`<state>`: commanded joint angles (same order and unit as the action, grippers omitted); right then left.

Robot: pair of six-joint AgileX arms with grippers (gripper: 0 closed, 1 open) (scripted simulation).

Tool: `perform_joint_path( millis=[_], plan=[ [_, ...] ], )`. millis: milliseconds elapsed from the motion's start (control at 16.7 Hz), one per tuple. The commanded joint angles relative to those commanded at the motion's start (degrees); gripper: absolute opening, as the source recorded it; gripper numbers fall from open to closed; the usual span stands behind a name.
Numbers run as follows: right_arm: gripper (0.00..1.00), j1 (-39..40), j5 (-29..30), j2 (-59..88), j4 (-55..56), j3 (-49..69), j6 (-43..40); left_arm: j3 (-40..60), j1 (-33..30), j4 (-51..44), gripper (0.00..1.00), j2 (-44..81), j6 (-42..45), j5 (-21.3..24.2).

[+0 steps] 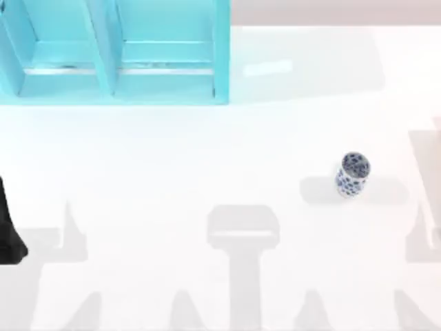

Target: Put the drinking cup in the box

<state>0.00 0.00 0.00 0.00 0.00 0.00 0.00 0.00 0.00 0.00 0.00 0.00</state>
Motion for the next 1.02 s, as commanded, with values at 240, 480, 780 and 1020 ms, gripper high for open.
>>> perform_joint_path(
  millis=[240,480,780,1020],
  plan=[
    [1.0,0.4,0.0,1.8,-1.5,1.8,0.4,0.0,0.0,0.0,1.0,0.0,0.0,0.0],
    [1.0,2.4,-0.1,12.6,-9.9,12.5,2.6,0.0,0.0,0.0,1.0,0.0,0.0,0.0],
    [1.0,6.1,0.1,39.6,-27.1,36.9,6.7,0.0,0.0,0.0,1.0,0.0,0.0,0.0],
    [1.0,9.6,0.3,66.0,-43.2,58.5,10.2,0.0,0.0,0.0,1.0,0.0,0.0,0.0]
  ],
)
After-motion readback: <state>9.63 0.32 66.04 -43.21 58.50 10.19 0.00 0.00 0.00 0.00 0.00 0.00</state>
